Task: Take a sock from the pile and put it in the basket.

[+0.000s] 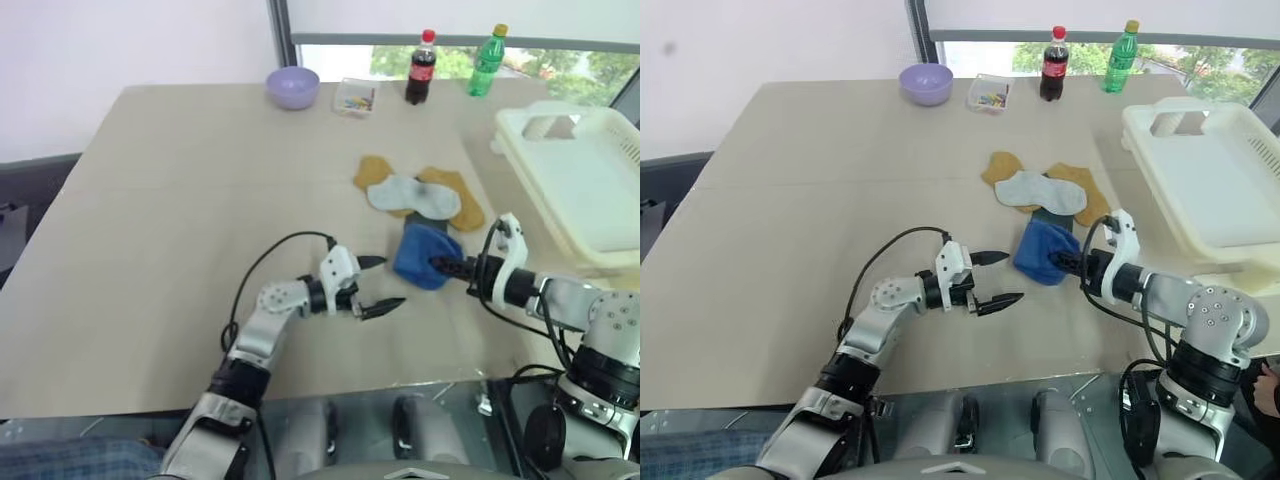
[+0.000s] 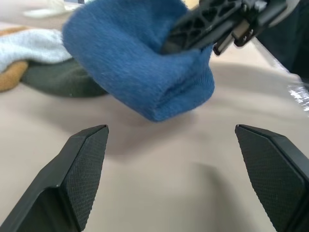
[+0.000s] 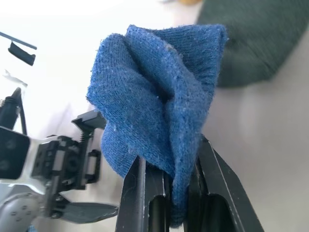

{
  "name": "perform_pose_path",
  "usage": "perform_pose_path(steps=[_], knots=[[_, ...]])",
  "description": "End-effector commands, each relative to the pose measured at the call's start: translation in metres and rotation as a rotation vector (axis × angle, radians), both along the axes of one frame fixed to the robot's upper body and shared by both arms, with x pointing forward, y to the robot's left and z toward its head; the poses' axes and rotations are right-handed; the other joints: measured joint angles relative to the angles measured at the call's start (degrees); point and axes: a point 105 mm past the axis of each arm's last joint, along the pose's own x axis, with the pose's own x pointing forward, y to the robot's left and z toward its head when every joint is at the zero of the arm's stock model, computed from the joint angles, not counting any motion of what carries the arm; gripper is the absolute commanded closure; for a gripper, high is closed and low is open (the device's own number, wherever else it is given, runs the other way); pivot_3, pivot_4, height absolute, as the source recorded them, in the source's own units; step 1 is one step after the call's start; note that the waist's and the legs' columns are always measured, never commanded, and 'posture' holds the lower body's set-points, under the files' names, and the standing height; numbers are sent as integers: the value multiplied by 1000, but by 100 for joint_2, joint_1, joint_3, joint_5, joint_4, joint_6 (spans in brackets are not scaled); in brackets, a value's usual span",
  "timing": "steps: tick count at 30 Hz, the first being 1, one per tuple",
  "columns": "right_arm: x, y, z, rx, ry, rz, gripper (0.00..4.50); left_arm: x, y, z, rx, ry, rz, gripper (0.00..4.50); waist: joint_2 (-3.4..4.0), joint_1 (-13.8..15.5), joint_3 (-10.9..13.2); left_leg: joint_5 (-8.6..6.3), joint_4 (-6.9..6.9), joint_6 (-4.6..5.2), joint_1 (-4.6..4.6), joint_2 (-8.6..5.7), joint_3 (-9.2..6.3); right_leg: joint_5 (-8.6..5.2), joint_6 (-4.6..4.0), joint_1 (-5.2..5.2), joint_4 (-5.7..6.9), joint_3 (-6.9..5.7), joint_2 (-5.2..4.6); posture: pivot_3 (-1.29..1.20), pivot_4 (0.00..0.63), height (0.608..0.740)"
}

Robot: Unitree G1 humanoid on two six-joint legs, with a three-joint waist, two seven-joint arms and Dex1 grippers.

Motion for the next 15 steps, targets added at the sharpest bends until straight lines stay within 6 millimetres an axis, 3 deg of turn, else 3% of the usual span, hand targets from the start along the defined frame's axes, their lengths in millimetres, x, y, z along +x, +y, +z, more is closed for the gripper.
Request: perform_pose_path(steps=[1,3,5,7,15], knots=[[1,-12,44,-69,-162,27,4432,11,-21,18,-72,-118,35,0,5,21,3,-2,2,3,0,-1,2,5,9,0,-1,1,-1,0,150,733],[5,-29,68,-108,-217,3,4432,13,-36,28,-120,-147,31,0,10,24,8,-4,8,9,-3,-6,3,6,11,1,-1,1,-5,0,150,733],[11,-57,98,-159,-264,-68,4432,14,-55,43,-165,-180,8,0,30,25,27,-8,10,17,-4,-6,6,7,13,1,-5,3,-4,0,150,733],[14,-77,116,-190,-276,-123,4432,15,-65,54,-206,-191,-4,0,33,29,29,-11,12,24,-16,-14,11,9,18,-8,-5,3,-10,0,150,733],[42,-173,151,-119,-263,-536,4432,18,-94,85,-237,-235,-79,0,30,5,27,-20,13,38,-29,-14,21,10,22,-19,-14,11,-2,0,150,733]])
